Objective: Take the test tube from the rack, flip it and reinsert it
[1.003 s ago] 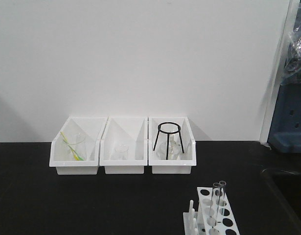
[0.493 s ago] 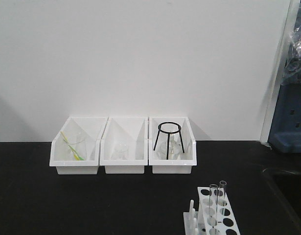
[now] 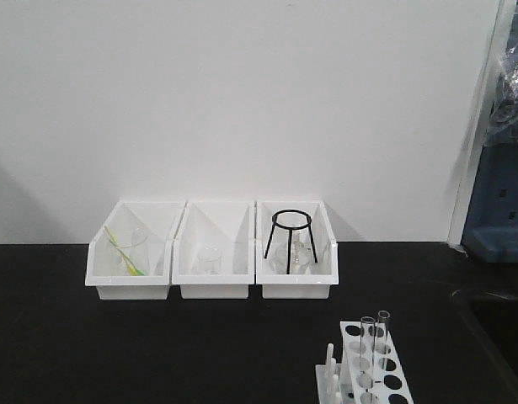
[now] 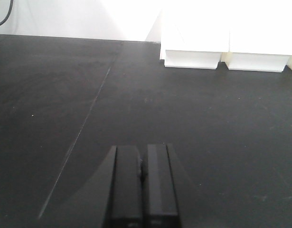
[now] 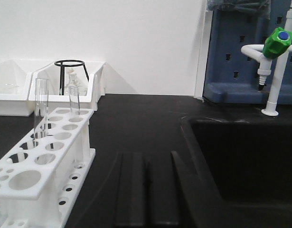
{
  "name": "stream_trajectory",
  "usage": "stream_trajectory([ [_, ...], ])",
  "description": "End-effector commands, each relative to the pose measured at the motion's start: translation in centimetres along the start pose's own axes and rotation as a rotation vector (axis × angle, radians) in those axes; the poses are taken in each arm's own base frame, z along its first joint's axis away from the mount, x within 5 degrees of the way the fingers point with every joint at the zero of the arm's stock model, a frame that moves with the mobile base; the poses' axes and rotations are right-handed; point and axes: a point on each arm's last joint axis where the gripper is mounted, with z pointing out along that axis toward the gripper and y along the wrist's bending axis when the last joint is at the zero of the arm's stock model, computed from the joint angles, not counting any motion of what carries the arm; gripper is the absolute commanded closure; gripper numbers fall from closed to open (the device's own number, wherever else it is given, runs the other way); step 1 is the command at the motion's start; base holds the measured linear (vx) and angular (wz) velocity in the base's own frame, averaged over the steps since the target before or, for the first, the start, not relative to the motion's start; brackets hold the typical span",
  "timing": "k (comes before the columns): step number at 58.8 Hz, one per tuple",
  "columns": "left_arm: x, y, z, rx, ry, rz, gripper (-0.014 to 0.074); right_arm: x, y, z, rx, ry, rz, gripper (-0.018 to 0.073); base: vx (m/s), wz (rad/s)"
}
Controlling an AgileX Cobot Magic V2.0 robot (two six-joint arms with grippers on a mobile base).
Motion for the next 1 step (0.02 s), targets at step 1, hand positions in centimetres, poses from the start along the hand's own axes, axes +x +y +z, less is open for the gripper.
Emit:
stream_trajectory([
  [1, -0.83, -0.17, -0.12, 0.023, -0.097, -0.002, 0.0603, -0.81, 0.02, -0.11, -0.001, -0.096, -0.005, 0.0571, 0.00, 0.00],
])
